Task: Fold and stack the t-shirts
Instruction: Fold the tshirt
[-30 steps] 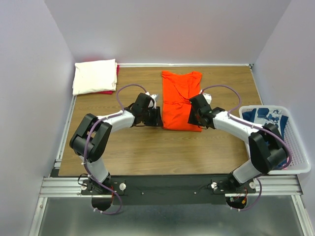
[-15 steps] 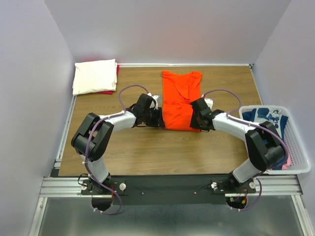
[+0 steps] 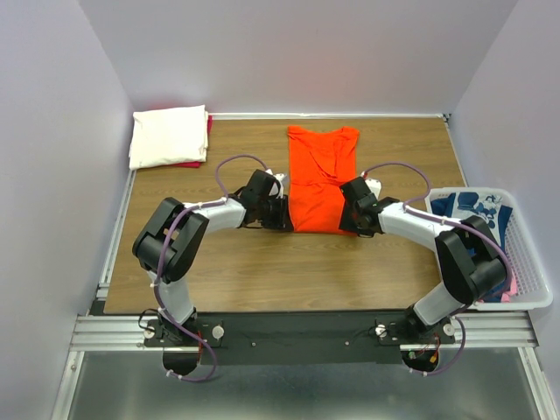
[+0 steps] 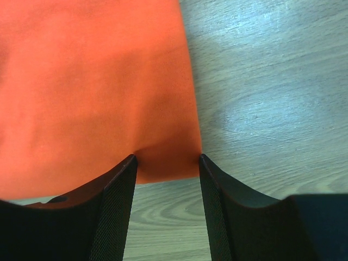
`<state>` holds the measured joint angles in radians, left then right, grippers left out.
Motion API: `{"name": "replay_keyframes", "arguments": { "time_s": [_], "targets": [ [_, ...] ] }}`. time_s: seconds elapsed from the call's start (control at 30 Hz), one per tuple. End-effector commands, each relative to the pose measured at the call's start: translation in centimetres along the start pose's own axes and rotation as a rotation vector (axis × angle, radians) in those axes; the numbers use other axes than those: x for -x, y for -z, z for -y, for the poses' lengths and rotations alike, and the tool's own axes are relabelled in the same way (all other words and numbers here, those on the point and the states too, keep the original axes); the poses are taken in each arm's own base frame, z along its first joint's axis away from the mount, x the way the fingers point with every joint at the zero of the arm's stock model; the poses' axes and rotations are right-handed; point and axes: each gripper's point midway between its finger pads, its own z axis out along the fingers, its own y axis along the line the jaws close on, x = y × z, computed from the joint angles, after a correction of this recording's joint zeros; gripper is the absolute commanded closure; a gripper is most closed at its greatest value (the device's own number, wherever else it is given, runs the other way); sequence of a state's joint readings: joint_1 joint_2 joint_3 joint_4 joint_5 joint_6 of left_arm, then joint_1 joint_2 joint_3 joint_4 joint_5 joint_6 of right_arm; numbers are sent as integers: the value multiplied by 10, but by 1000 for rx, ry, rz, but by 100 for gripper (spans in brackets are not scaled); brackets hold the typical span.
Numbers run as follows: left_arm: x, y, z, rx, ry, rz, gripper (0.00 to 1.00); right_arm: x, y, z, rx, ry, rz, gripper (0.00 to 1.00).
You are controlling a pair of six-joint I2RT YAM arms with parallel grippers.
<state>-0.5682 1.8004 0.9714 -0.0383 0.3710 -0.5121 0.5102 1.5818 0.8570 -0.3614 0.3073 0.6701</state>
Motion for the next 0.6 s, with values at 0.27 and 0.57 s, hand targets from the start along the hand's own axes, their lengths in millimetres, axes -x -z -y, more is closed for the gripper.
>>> {"name": "replay_keyframes", "arguments": {
  "time_s": [0.27, 0.57],
  "targets": [
    [18, 1, 12, -20, -12, 45, 100, -9, -7, 16, -60, -26, -1, 62],
    [22, 19, 3, 47, -27, 53, 100, 3, 4, 28, -51, -23, 28, 92]
  ]
}}
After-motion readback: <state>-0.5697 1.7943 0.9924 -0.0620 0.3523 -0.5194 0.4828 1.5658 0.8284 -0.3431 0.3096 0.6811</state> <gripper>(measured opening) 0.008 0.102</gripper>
